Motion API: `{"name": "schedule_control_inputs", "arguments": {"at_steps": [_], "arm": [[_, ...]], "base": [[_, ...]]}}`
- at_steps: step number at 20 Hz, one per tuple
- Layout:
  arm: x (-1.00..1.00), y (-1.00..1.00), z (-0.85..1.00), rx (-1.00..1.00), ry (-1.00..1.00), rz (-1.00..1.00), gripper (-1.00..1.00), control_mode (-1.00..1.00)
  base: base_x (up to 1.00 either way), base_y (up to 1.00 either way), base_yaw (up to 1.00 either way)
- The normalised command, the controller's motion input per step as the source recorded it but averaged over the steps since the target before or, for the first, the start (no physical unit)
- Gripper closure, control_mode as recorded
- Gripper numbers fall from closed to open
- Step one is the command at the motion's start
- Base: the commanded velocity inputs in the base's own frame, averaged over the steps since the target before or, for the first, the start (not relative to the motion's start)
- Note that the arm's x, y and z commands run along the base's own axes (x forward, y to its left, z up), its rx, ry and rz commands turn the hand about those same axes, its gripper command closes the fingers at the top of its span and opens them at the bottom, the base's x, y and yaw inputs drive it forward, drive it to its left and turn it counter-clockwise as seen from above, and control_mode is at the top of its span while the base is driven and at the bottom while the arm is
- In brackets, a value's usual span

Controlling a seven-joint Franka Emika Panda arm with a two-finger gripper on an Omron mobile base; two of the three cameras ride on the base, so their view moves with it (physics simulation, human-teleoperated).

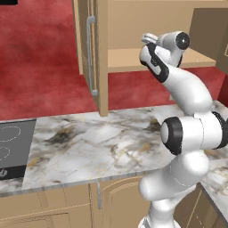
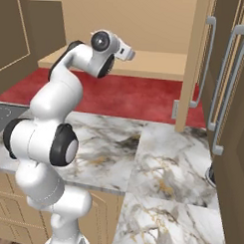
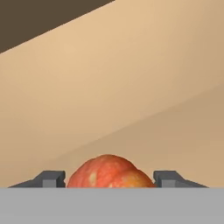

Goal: Pick the squash from the counter and place it in the cabinet. Then close the cabinet.

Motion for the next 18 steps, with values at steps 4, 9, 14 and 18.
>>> {"name": "schedule_control_inputs", "arguments": {"at_steps": [4,9,14,18], "arm": [[-0.09,0.00,0.01,0.00,-0.13,0.00,-1.00,-1.00],[-0.70,-0.03,0.15,0.01,0.27,0.00,-1.00,-1.00],[-1.00,-0.13,0.42,0.01,0.16,-0.01,-1.00,-1.00],[-1.00,0.00,0.07,0.00,0.04,-0.02,-1.00,-1.00]], "base": [[0.00,0.00,0.00],[0.00,0.00,0.00],[0.00,0.00,0.00],[0.00,0.00,0.00]]}}
